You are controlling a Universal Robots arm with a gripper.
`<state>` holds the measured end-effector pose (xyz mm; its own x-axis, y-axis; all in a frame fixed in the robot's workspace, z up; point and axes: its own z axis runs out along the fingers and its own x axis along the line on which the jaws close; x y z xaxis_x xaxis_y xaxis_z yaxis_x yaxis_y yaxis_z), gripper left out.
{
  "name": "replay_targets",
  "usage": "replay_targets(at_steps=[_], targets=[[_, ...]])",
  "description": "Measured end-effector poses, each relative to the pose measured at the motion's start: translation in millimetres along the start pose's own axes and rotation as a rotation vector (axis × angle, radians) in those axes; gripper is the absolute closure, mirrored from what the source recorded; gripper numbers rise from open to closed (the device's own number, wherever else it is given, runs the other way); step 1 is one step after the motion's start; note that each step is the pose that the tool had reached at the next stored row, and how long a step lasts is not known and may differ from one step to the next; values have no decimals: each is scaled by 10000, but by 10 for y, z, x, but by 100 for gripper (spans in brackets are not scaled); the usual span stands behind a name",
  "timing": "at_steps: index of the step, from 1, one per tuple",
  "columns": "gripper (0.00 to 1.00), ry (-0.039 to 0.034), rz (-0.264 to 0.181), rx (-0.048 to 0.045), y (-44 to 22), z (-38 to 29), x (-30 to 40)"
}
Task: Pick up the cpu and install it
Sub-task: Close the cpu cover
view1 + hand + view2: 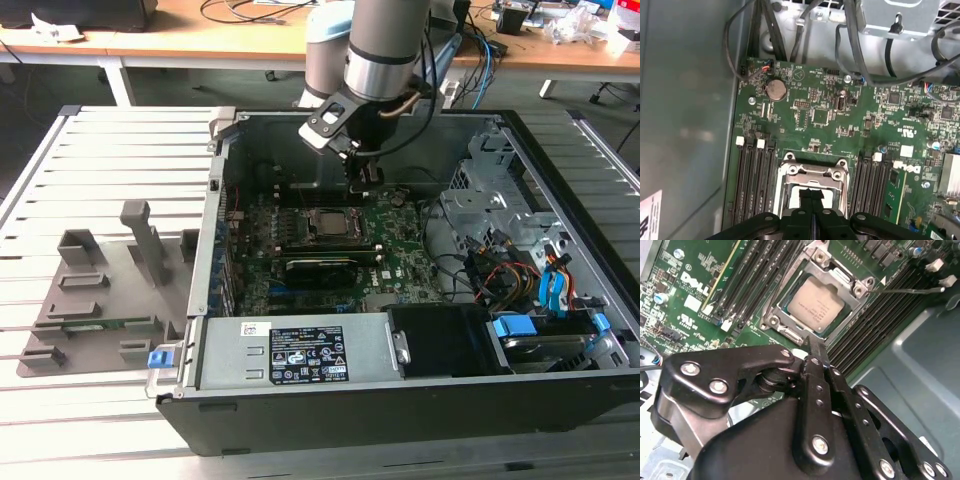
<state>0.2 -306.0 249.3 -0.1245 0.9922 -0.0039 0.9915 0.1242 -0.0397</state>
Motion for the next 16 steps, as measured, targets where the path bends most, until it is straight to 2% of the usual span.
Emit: replay_targets(at_steps=[3, 8, 9, 11, 16], targets=[[89, 0, 0, 0, -85, 6, 11], [89, 3, -1, -2, -170, 17, 22], [89, 0, 0, 1, -185, 32, 23], [89, 1, 0, 0, -238, 128, 31], [89, 0, 0, 0, -294, 186, 38]])
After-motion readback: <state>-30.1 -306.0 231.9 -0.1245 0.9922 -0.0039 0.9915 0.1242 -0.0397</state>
